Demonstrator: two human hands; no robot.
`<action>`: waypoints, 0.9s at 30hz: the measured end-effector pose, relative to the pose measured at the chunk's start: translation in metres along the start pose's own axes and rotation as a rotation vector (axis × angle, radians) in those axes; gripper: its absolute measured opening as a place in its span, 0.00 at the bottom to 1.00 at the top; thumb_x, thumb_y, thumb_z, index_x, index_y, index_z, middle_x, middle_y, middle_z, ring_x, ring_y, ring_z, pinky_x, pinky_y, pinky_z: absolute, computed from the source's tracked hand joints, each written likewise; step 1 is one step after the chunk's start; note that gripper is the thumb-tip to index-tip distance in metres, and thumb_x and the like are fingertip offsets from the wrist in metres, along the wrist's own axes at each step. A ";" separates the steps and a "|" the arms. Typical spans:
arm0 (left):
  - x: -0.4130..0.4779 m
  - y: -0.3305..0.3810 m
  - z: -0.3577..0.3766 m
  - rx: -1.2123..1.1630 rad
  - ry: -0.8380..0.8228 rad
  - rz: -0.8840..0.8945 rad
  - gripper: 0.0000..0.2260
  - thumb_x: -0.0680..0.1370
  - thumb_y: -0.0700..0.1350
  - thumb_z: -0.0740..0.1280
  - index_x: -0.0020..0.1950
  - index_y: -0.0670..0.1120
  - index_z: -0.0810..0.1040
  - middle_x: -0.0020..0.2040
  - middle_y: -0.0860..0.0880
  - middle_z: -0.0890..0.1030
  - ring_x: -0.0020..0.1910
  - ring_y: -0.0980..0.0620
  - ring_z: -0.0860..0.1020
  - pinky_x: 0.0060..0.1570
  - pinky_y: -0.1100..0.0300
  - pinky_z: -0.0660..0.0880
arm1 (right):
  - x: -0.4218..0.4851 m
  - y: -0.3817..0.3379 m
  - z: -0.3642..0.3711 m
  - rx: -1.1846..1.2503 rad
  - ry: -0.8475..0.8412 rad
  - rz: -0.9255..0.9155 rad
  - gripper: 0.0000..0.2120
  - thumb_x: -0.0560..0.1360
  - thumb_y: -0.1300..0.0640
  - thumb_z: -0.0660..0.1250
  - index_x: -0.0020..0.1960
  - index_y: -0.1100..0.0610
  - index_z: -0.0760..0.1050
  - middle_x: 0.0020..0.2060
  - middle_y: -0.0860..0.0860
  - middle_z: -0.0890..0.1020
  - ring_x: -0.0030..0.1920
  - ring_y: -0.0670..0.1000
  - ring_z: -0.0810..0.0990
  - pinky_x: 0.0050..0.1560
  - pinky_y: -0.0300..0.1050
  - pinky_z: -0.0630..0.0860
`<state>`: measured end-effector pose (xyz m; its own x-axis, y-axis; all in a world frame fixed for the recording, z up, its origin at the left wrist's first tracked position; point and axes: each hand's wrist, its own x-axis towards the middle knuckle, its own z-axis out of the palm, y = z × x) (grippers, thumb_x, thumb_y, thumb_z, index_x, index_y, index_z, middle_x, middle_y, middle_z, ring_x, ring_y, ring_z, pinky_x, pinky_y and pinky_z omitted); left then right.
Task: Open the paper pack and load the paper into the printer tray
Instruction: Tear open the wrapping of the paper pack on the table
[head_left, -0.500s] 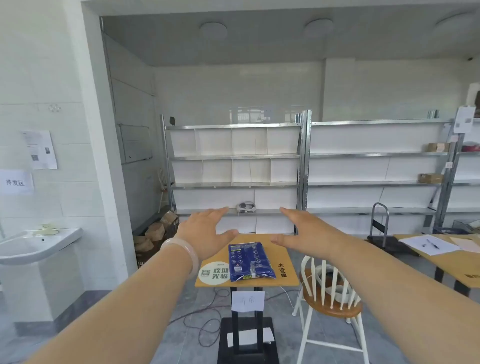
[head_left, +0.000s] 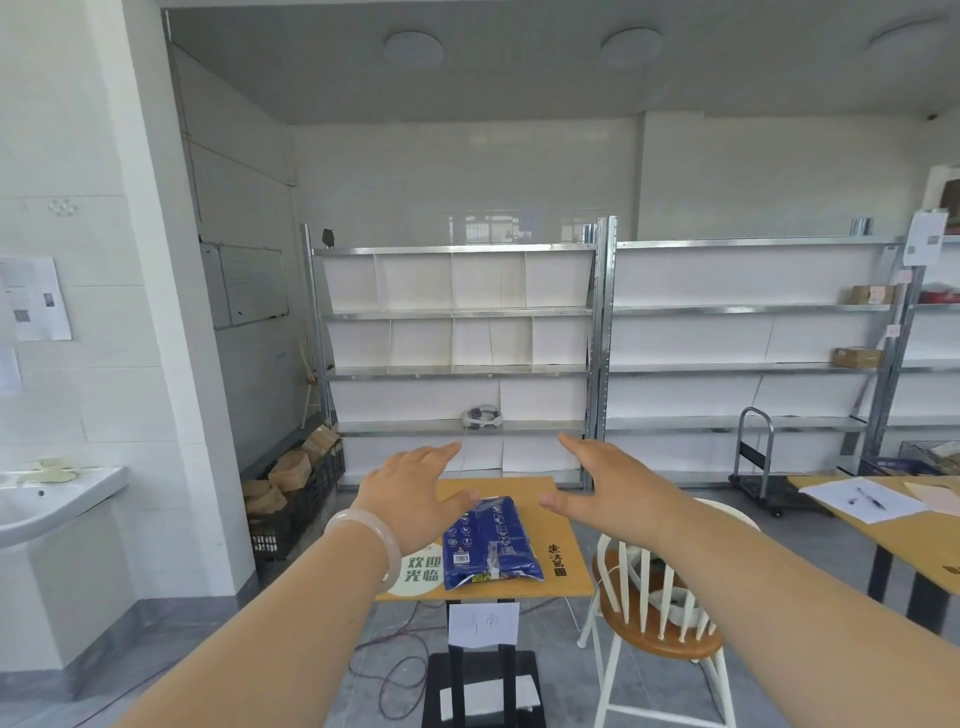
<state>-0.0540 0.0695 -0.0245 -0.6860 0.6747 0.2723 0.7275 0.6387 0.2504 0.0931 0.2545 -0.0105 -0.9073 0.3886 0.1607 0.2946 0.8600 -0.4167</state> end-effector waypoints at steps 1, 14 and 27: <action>0.004 0.001 0.004 0.004 -0.005 -0.001 0.30 0.76 0.65 0.57 0.76 0.58 0.55 0.76 0.54 0.62 0.75 0.50 0.59 0.71 0.50 0.58 | 0.004 0.004 0.000 0.002 -0.005 0.000 0.44 0.71 0.33 0.63 0.79 0.47 0.48 0.78 0.49 0.55 0.77 0.49 0.56 0.75 0.48 0.57; 0.076 -0.043 0.082 -0.033 -0.104 -0.061 0.30 0.75 0.65 0.57 0.75 0.59 0.56 0.76 0.54 0.63 0.75 0.49 0.60 0.70 0.48 0.62 | 0.091 0.038 0.055 -0.018 -0.099 0.034 0.42 0.72 0.34 0.63 0.79 0.48 0.49 0.78 0.49 0.57 0.76 0.50 0.57 0.72 0.49 0.60; 0.217 -0.134 0.193 -0.074 -0.303 -0.027 0.30 0.76 0.64 0.57 0.75 0.59 0.56 0.76 0.54 0.62 0.74 0.50 0.60 0.70 0.49 0.61 | 0.240 0.077 0.151 0.026 -0.191 0.212 0.36 0.76 0.41 0.63 0.78 0.50 0.52 0.77 0.51 0.61 0.75 0.51 0.62 0.71 0.47 0.62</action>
<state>-0.3012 0.2018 -0.1786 -0.6670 0.7448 -0.0219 0.7001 0.6365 0.3238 -0.1468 0.3642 -0.1391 -0.8673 0.4870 -0.1028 0.4778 0.7567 -0.4462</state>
